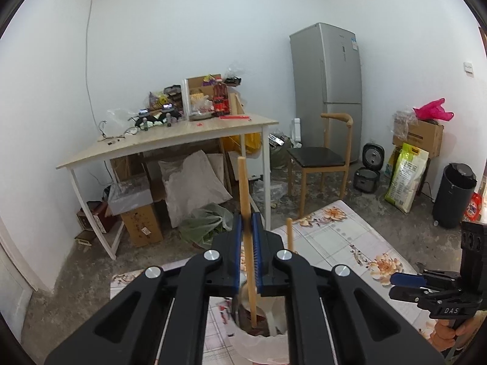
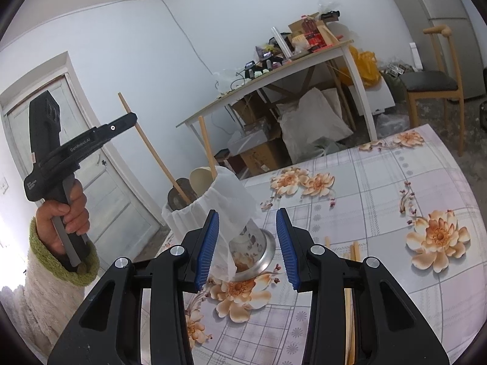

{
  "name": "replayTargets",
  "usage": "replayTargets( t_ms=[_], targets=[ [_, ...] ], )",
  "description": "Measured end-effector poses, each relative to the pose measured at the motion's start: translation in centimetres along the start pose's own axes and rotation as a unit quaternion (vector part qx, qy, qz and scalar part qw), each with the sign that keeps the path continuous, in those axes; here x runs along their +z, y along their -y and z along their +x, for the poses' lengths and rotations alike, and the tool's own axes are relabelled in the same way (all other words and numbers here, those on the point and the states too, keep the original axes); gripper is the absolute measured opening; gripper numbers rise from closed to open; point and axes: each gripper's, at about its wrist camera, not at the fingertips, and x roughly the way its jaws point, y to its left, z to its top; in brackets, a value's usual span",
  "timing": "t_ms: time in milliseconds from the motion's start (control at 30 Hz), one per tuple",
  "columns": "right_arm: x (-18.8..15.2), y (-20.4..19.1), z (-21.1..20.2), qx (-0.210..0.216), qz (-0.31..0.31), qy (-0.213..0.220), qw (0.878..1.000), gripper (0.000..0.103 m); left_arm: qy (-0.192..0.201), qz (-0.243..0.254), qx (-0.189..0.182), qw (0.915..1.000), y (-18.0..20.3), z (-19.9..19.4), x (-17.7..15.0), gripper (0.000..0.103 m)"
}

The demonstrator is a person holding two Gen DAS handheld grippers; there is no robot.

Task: Organize utensils
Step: 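Release the wooden stick into the holder by opening the left tool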

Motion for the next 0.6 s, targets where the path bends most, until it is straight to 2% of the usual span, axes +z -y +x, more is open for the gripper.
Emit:
replayTargets(
  t_ms=[67,267,367,600],
  targets=[
    [0.0,0.1,0.1,0.002,0.005,0.000,1.000,0.038,-0.012,0.000,-0.002,0.9999,0.2,0.8,-0.6,0.006],
    [-0.1,0.2,0.0,0.001,0.005,-0.002,1.000,0.038,-0.011,-0.015,0.002,0.9998,-0.4,0.9,-0.8,0.007],
    [-0.2,0.4,0.0,0.002,0.009,-0.003,1.000,0.038,0.000,-0.020,-0.003,0.9998,-0.8,-0.1,-0.1,0.006],
    [-0.4,0.3,-0.2,0.007,0.013,-0.003,1.000,0.040,0.045,-0.065,-0.047,0.9957,-2.4,-2.9,1.6,0.006]
  ],
)
